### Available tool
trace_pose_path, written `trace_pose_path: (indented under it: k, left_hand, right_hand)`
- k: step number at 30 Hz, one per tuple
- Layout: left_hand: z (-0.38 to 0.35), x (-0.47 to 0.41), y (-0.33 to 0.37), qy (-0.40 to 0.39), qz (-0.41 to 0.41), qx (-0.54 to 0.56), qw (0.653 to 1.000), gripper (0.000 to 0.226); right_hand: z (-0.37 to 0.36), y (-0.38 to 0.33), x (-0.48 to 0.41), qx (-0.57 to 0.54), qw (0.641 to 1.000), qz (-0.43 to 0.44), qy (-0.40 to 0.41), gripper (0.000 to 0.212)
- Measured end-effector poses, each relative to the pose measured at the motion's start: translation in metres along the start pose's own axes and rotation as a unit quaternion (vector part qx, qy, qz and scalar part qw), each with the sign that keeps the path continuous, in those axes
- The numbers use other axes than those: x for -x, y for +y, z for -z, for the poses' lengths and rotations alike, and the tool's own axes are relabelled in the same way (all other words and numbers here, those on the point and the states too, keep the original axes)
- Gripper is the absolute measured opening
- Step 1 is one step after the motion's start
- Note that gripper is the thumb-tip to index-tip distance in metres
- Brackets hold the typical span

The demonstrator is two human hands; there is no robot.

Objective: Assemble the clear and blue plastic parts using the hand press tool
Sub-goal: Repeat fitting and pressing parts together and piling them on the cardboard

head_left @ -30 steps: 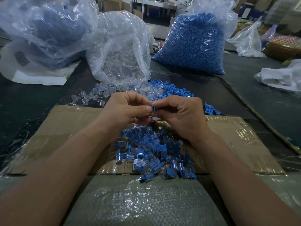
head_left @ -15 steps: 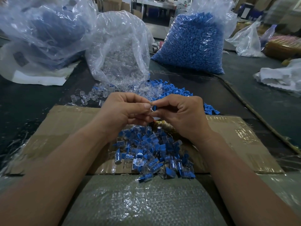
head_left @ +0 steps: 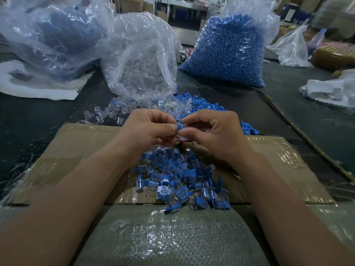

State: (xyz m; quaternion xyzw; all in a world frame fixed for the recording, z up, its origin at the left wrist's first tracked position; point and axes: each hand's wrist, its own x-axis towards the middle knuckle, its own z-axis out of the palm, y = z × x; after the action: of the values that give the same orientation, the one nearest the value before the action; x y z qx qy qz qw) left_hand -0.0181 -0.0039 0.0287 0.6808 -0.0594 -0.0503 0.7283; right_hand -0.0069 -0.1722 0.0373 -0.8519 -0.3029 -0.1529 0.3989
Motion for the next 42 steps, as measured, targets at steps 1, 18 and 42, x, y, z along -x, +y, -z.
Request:
trace_pose_path:
  k: [1, 18, 42]
  left_hand:
    - [0.001, -0.001, 0.000, 0.006, 0.002, 0.008, 1.000, 0.011]
    - [0.006, -0.002, 0.002, 0.058, -0.032, 0.024, 0.998, 0.016]
    - [0.005, -0.008, -0.002, 0.113, -0.057, 0.092, 0.988, 0.017]
  right_hand:
    - [0.004, 0.002, -0.001, 0.008, 0.999, -0.036, 0.004, 0.022]
    - [0.039, 0.029, -0.003, 0.145, 0.890, -0.285, -0.326, 0.074]
    - [0.014, 0.021, -0.005, 0.245, 0.954, -0.166, -0.053, 0.016]
